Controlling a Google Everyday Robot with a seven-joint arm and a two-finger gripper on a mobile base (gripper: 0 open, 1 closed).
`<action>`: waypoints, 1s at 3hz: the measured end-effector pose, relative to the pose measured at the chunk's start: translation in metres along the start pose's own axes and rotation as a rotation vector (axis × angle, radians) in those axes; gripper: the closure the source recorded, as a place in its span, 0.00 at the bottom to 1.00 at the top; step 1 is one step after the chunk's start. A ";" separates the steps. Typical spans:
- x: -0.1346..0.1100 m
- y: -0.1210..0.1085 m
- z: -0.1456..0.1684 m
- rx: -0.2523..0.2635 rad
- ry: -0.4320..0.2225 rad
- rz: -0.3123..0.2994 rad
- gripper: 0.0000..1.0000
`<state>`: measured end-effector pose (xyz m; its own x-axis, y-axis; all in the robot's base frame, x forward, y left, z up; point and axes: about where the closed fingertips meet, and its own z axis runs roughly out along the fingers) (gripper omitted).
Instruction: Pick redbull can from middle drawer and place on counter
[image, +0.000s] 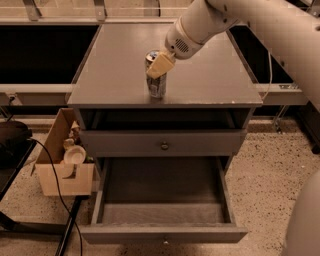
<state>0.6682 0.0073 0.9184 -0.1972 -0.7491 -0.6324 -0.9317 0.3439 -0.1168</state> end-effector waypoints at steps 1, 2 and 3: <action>0.007 -0.003 0.008 -0.011 0.023 0.039 1.00; 0.010 -0.005 0.011 -0.021 0.037 0.065 1.00; 0.014 -0.006 0.015 -0.037 0.049 0.093 1.00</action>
Offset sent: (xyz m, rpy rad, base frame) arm 0.0088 -0.0092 -0.0148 -0.0134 0.0877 -0.0660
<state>0.6758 0.0027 0.8991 -0.2976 -0.7419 -0.6008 -0.9190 0.3930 -0.0301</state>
